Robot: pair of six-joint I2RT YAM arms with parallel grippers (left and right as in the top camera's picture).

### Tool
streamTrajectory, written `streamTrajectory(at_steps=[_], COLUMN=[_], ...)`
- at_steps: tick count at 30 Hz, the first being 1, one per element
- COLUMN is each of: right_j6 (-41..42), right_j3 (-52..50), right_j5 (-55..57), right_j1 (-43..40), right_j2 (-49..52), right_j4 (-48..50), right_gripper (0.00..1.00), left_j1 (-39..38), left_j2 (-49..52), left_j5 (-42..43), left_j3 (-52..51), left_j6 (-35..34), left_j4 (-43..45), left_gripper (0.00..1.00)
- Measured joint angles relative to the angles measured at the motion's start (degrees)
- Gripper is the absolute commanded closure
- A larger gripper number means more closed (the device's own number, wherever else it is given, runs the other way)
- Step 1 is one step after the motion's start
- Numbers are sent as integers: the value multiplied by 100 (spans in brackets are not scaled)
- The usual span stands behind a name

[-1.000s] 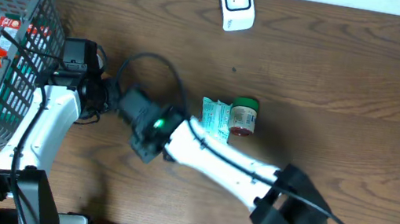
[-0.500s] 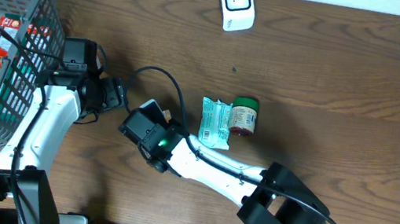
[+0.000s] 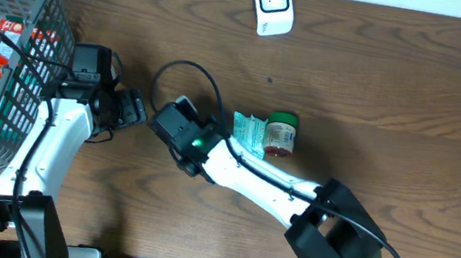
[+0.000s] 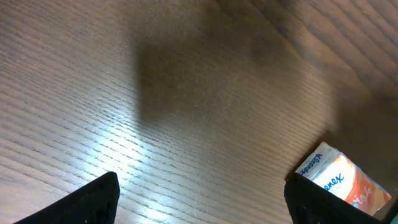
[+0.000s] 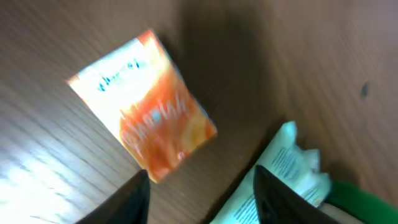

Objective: Scan the item barcode

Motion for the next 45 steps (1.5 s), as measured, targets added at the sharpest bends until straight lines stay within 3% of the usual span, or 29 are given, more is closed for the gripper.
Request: streamTrajectory(at_steps=[5, 10, 26, 31, 38, 45], right_j6=[-564, -1300, -1904, -1904, -1786, -1770], right_j3=[634, 636, -391, -463, -597, -595], right_j5=[-275, -763, -1611, -1714, -1648, -1812], right_j1=[131, 184, -72, -109, -238, -402], right_j2=[-4, -2, -120, -168, -227, -588], right_j4=[-101, -164, 1069, 1029, 654, 584], right_gripper=[81, 85, 66, 64, 51, 51], left_j1=[0, 0, -11, -11, -11, -9], left_j2=[0, 0, 92, 105, 74, 74], left_j5=[0, 0, -170, -173, -122, -125], left_j3=[0, 0, -70, -81, -79, -76], left_j6=[0, 0, 2, 2, 2, 2], left_j4=[0, 0, -2, -2, 4, 415], left_gripper=[15, 15, 14, 15, 15, 14])
